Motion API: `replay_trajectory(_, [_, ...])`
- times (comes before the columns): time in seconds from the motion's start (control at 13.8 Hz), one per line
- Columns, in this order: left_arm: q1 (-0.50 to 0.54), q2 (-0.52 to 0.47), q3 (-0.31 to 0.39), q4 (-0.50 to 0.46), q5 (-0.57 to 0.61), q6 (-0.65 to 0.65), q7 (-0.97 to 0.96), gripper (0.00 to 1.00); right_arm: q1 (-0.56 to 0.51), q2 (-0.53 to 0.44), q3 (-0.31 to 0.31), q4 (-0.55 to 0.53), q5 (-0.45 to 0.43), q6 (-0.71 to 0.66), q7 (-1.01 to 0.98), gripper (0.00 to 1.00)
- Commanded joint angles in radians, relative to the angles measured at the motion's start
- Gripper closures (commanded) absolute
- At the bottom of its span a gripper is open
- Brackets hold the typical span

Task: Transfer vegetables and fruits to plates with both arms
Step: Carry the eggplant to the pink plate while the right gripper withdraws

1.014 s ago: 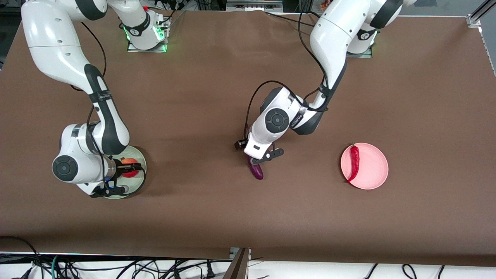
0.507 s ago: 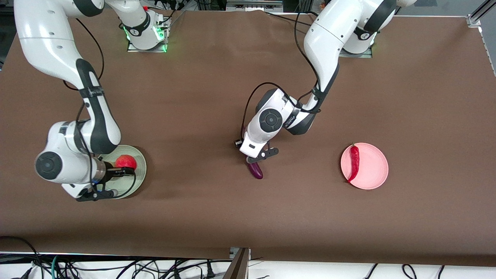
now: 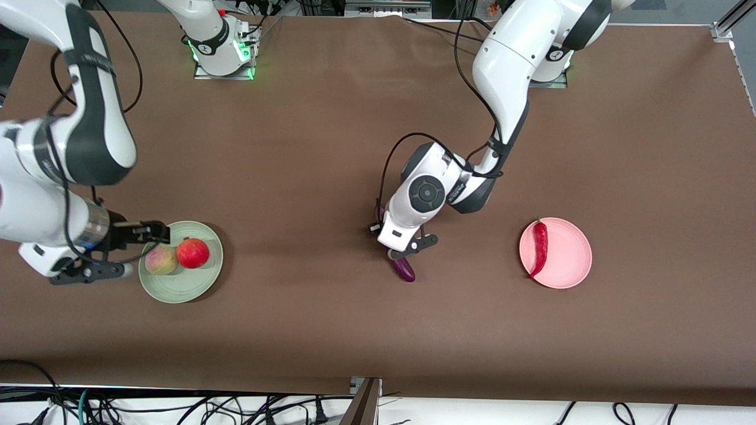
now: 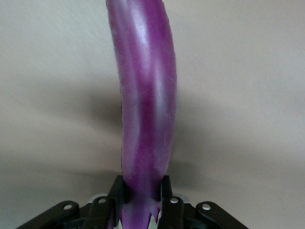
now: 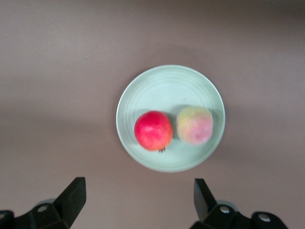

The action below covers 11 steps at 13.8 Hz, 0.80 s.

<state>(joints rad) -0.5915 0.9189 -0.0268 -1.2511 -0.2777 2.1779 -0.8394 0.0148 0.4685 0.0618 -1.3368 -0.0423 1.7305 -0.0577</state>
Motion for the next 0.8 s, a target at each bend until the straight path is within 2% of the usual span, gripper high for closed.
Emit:
replay_trajectory(0.0, [0.106,-0.058,-0.008,-0.002,-0.003,-0.145,0.179,1.00,0.002,-0.111,0.007,-0.016,-0.008,-0.095,-0.002,0.00])
replay_trajectory(0.14, [0.137,-0.084,0.005,-0.010,0.000,-0.214,0.276,1.00,0.013,-0.186,0.019,-0.036,-0.008,-0.138,0.002,0.00])
replay_trajectory(0.36, [0.168,-0.181,0.022,-0.025,0.133,-0.422,0.359,1.00,0.013,-0.316,0.021,-0.131,-0.008,-0.143,-0.004,0.00])
replay_trajectory(0.58, [0.239,-0.337,0.019,-0.184,0.141,-0.468,0.504,1.00,0.011,-0.389,0.021,-0.209,-0.013,-0.149,-0.005,0.00])
replay_trajectory(0.72, [0.316,-0.373,0.022,-0.249,0.144,-0.466,0.635,1.00,0.004,-0.425,0.016,-0.231,-0.014,-0.178,-0.004,0.00])
